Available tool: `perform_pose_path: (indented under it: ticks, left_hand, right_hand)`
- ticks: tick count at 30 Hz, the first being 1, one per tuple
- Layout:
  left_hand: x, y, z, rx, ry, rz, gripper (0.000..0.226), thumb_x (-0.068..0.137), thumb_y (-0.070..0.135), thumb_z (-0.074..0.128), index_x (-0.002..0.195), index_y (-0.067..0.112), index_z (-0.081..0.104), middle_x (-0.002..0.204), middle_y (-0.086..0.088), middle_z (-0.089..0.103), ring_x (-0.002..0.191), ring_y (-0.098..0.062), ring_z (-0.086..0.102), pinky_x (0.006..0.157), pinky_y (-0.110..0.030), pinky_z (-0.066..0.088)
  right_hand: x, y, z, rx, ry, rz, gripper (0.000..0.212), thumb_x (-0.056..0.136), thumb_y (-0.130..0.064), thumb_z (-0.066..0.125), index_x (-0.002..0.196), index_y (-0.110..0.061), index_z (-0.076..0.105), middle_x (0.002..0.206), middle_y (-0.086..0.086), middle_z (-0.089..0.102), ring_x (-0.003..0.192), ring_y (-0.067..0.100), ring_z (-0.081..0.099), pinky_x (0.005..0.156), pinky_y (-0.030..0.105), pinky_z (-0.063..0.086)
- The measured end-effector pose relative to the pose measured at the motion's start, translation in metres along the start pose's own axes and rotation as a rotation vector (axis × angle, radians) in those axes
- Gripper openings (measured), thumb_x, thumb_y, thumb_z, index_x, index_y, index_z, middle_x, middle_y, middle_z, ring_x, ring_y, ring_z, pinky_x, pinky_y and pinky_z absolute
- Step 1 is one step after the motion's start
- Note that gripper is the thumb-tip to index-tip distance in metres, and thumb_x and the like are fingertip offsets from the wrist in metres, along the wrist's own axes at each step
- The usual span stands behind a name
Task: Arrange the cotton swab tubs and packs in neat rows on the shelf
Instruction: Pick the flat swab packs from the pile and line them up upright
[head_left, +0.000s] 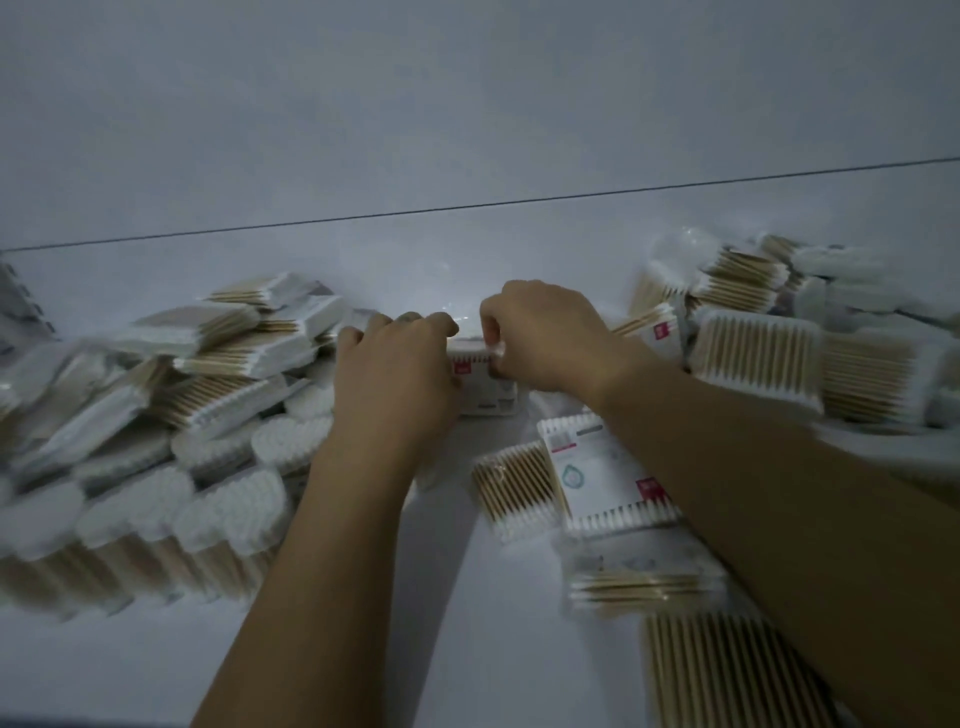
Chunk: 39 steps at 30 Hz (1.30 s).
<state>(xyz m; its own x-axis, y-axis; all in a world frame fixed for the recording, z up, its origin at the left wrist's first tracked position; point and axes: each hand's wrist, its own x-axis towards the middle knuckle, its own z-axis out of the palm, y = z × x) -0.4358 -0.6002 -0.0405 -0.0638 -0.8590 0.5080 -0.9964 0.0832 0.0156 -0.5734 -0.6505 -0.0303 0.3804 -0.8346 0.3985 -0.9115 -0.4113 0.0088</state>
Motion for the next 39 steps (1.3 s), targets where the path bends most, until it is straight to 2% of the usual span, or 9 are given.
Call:
perform_pose_path:
  ticks: [5, 11, 18, 21, 23, 28, 32, 36, 39]
  left_hand:
    - [0.001, 0.0, 0.002, 0.054, -0.033, 0.014, 0.042, 0.095, 0.025, 0.054, 0.136, 0.034, 0.05, 0.136, 0.001, 0.055, 0.128, -0.026, 0.042, 0.102, -0.042, 0.027]
    - [-0.001, 0.006, 0.005, 0.101, -0.079, 0.067, 0.043, 0.093, 0.028, 0.051, 0.135, 0.037, 0.051, 0.132, 0.003, 0.057, 0.123, -0.025, 0.046, 0.098, -0.04, 0.028]
    - [-0.007, 0.019, -0.011, -0.259, -0.054, 0.293, 0.029, 0.092, 0.048, 0.054, 0.117, 0.037, 0.063, 0.116, 0.013, 0.064, 0.11, -0.013, 0.053, 0.099, -0.039, 0.035]
    - [-0.016, 0.03, -0.021, -0.438, -0.251, 0.345, 0.048, 0.08, 0.075, 0.049, 0.107, 0.037, 0.063, 0.09, 0.017, 0.066, 0.084, 0.0, 0.06, 0.084, -0.035, 0.052]
    - [-0.019, 0.035, -0.024, -0.41, -0.423, 0.34, 0.058, 0.072, 0.08, 0.052, 0.113, 0.04, 0.057, 0.095, 0.018, 0.062, 0.085, 0.0, 0.059, 0.08, -0.032, 0.053]
    - [-0.019, 0.039, -0.028, -0.441, -0.544, 0.351, 0.052, 0.076, 0.057, 0.071, 0.12, 0.037, 0.052, 0.104, 0.013, 0.058, 0.094, -0.007, 0.058, 0.08, -0.025, 0.048]
    - [-0.019, 0.035, -0.023, -0.578, -0.383, 0.318, 0.039, 0.076, 0.047, 0.077, 0.109, 0.032, 0.06, 0.085, 0.015, 0.065, 0.077, 0.003, 0.059, 0.069, -0.019, 0.043]
    - [-0.014, 0.029, -0.027, -0.835, -0.148, 0.191, 0.026, 0.075, 0.03, 0.082, 0.095, 0.028, 0.065, 0.081, 0.012, 0.069, 0.066, 0.004, 0.065, 0.055, -0.012, 0.046]
    - [-0.014, 0.031, -0.021, -1.051, 0.061, -0.013, 0.027, 0.078, 0.028, 0.081, 0.097, 0.021, 0.064, 0.087, 0.006, 0.069, 0.07, -0.007, 0.068, 0.059, -0.023, 0.055]
  right_hand:
    - [0.002, -0.001, 0.015, 0.004, -0.032, -0.001, 0.033, 0.085, -0.007, 0.065, 0.117, -0.016, 0.064, 0.11, 0.006, 0.057, 0.096, 0.024, 0.056, 0.07, 0.03, 0.039]
    - [-0.002, 0.004, 0.0, 0.062, -0.086, -0.001, 0.049, 0.088, -0.012, 0.065, 0.134, -0.025, 0.055, 0.129, -0.001, 0.056, 0.117, 0.021, 0.052, 0.08, 0.027, 0.035]
    - [0.02, 0.015, -0.072, 0.115, 0.036, 0.053, 0.034, 0.084, -0.014, 0.065, 0.116, -0.026, 0.066, 0.116, -0.003, 0.062, 0.103, 0.017, 0.058, 0.083, 0.031, 0.047]
    - [0.016, 0.021, -0.092, 0.116, -0.007, 0.021, 0.029, 0.083, -0.018, 0.07, 0.112, -0.024, 0.068, 0.11, -0.002, 0.065, 0.094, 0.016, 0.06, 0.08, 0.028, 0.049]
    - [0.002, 0.024, -0.096, 0.12, -0.105, -0.011, 0.029, 0.082, -0.023, 0.074, 0.11, -0.024, 0.069, 0.104, -0.004, 0.064, 0.09, 0.013, 0.06, 0.077, 0.025, 0.047]
    - [-0.041, 0.022, -0.093, 0.11, -0.281, 0.004, 0.031, 0.082, -0.028, 0.076, 0.112, -0.028, 0.067, 0.094, -0.015, 0.062, 0.091, 0.007, 0.059, 0.075, 0.021, 0.044]
    - [-0.074, 0.03, -0.084, 0.17, -0.238, 0.043, 0.029, 0.089, -0.032, 0.067, 0.118, -0.027, 0.066, 0.101, -0.011, 0.062, 0.095, 0.008, 0.059, 0.072, 0.015, 0.042]
    - [-0.08, 0.035, -0.082, 0.358, -0.003, 0.132, 0.029, 0.092, -0.044, 0.06, 0.115, -0.028, 0.066, 0.103, -0.01, 0.066, 0.087, 0.002, 0.058, 0.067, 0.012, 0.04]
    - [-0.078, 0.04, -0.081, 0.502, 0.034, 0.157, 0.042, 0.087, -0.056, 0.06, 0.118, -0.028, 0.064, 0.101, -0.012, 0.067, 0.087, 0.003, 0.061, 0.073, 0.021, 0.047]
